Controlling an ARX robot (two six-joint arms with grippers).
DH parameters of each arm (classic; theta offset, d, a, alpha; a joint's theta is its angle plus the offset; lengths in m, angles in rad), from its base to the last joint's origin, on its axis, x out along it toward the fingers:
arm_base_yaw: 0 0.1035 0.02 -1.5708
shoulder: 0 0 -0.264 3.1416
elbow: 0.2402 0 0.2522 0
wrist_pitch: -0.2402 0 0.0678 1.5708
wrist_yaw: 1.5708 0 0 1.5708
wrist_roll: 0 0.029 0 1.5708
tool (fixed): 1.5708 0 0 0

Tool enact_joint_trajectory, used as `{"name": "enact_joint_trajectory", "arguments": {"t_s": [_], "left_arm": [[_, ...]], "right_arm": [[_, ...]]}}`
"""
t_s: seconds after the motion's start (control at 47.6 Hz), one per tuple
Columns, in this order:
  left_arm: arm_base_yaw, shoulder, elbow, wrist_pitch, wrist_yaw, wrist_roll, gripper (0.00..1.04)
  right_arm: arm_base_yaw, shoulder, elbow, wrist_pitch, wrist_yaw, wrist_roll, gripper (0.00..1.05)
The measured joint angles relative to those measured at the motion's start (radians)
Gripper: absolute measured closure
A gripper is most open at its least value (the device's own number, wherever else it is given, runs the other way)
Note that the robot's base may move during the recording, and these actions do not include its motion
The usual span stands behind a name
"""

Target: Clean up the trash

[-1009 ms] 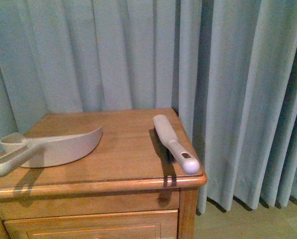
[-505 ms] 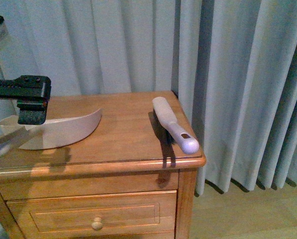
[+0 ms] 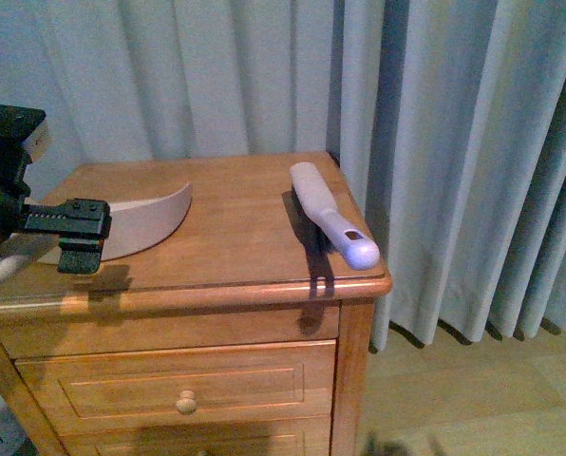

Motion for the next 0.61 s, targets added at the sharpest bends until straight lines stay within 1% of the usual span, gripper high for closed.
{"name": "enact_joint_trajectory", "arguments": {"t_s": [0.042, 0.084, 0.252, 0.336, 0.378, 0.547, 0.61], "left_arm": [[0.000, 0.007, 0.004, 0.003, -0.001, 0.005, 0.08], [0.000, 0.014, 0.009, 0.007, -0.008, 0.013, 0.14], [-0.003, 0.018, 0.011, 0.025, -0.016, 0.039, 0.50], [-0.006, 0.018, 0.011, 0.033, -0.012, 0.051, 0.69], [-0.007, 0.017, 0.011, 0.034, -0.011, 0.054, 0.75], [-0.008, 0.004, 0.007, 0.036, -0.007, 0.058, 0.77], [-0.011, -0.027, -0.016, 0.068, -0.014, 0.060, 0.77]], "right_arm": [[0.000, 0.000, 0.000, 0.000, 0.000, 0.000, 0.07], [0.000, 0.000, 0.000, 0.000, 0.000, 0.000, 0.07], [0.000, 0.000, 0.000, 0.000, 0.000, 0.000, 0.07], [0.000, 0.000, 0.000, 0.000, 0.000, 0.000, 0.07], [0.000, 0.000, 0.000, 0.000, 0.000, 0.000, 0.07], [0.000, 0.000, 0.000, 0.000, 0.000, 0.000, 0.07], [0.000, 0.000, 0.000, 0.000, 0.000, 0.000, 0.07]]}}
